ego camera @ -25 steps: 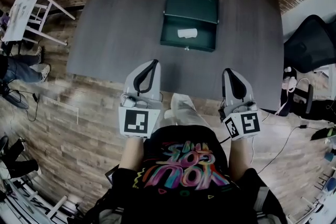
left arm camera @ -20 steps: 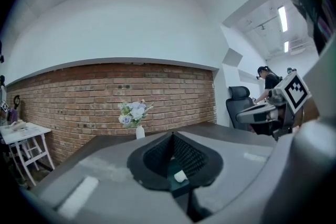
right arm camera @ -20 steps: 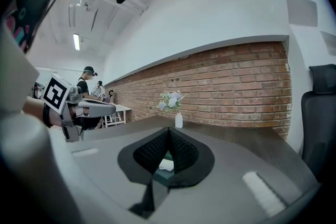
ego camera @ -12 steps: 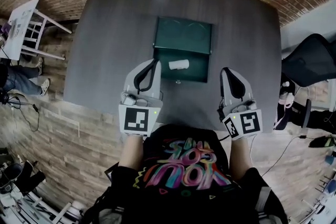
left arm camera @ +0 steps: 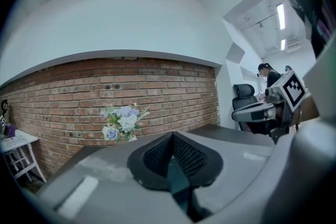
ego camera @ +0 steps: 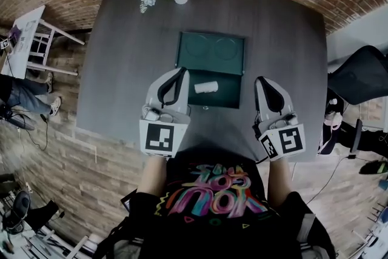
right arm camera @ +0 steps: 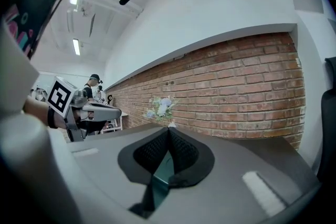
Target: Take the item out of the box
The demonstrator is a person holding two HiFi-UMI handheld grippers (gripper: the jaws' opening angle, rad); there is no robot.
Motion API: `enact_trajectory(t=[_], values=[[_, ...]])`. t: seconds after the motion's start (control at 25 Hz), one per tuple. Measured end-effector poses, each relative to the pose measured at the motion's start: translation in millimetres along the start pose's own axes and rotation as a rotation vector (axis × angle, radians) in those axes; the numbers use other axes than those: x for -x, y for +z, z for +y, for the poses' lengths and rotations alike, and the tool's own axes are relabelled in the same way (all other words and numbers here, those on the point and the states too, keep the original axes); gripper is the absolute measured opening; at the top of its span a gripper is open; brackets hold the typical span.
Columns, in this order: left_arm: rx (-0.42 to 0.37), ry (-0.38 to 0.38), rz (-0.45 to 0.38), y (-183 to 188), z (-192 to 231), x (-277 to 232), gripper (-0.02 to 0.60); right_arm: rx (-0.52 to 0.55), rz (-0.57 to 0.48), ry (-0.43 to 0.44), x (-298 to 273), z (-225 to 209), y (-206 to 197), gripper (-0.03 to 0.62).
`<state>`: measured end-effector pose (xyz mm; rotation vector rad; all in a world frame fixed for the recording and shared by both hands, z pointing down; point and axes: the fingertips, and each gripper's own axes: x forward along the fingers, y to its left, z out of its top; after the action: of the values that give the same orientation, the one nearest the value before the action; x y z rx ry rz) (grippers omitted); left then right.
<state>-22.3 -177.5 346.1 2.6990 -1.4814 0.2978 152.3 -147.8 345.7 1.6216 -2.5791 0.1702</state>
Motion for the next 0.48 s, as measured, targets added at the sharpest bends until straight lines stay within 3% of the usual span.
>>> enact_trajectory(t=[0.48], values=[[0.001,-0.052,-0.002,-1.3,15.7,-5.6,0.000,0.007,0.030,0.002,-16.6,19.0,-7.7,0.002]])
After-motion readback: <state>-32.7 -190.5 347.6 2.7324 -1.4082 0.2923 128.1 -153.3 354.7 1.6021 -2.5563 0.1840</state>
